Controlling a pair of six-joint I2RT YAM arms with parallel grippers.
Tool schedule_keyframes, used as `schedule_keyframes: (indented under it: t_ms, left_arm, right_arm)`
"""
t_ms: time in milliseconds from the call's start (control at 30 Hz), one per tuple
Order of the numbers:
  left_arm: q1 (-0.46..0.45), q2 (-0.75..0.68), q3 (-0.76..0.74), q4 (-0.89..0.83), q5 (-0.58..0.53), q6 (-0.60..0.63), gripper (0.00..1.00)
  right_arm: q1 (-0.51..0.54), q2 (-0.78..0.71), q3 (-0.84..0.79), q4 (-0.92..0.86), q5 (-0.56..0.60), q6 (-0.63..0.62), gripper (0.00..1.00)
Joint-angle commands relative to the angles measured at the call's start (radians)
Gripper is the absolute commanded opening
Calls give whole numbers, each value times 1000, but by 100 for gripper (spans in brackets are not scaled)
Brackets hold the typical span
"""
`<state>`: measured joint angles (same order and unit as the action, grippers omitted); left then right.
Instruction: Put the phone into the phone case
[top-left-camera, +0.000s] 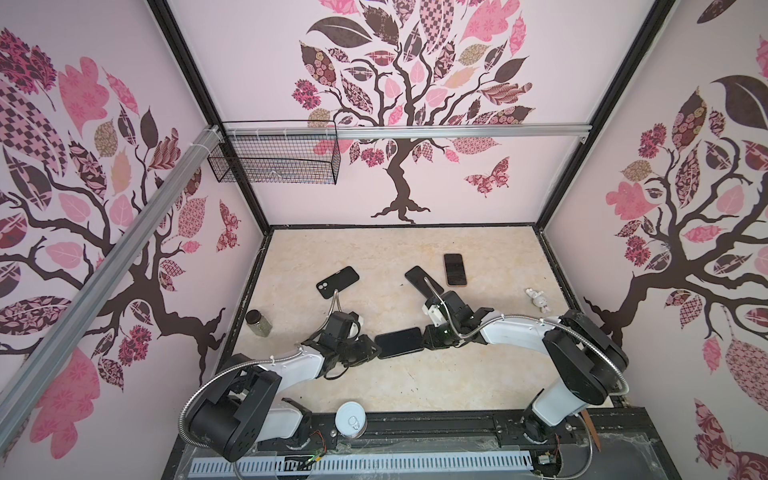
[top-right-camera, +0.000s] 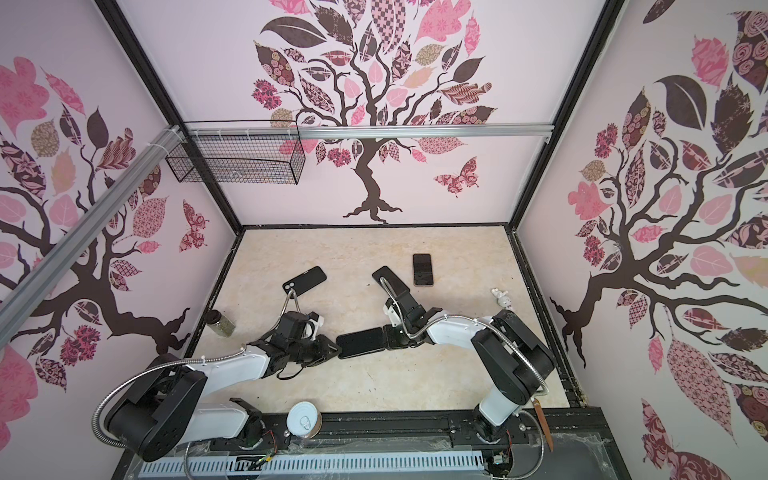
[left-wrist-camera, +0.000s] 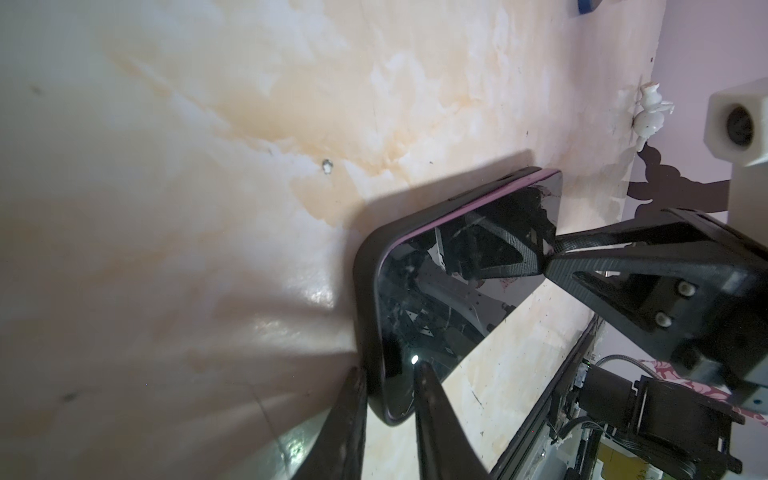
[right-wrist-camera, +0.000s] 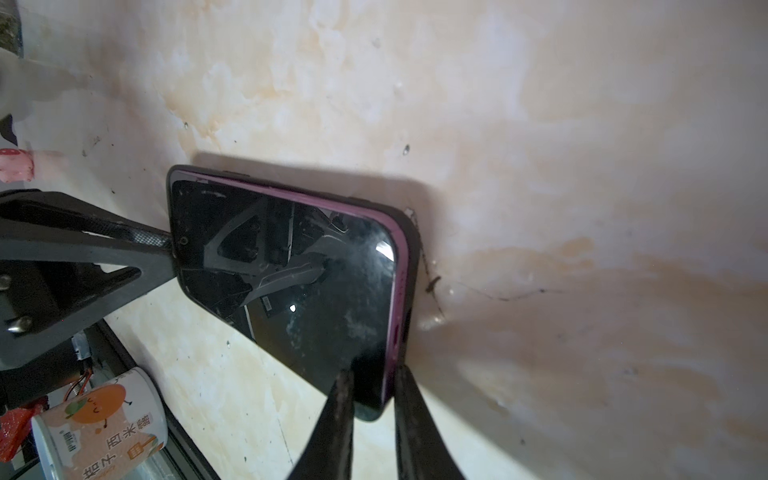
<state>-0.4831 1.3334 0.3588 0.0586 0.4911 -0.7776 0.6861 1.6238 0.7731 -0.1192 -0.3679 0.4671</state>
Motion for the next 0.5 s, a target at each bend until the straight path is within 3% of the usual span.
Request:
schedule_keyframes:
  t_ms: [0, 467]
  left_arm:
    - [-4, 20, 6, -22, -12, 23, 24]
    - [-4, 37, 11, -26, -13, 35, 20]
  right_arm:
    - [32, 40, -3, -2, -3, -18, 18]
    - [56, 105, 3, 19, -6, -19, 14]
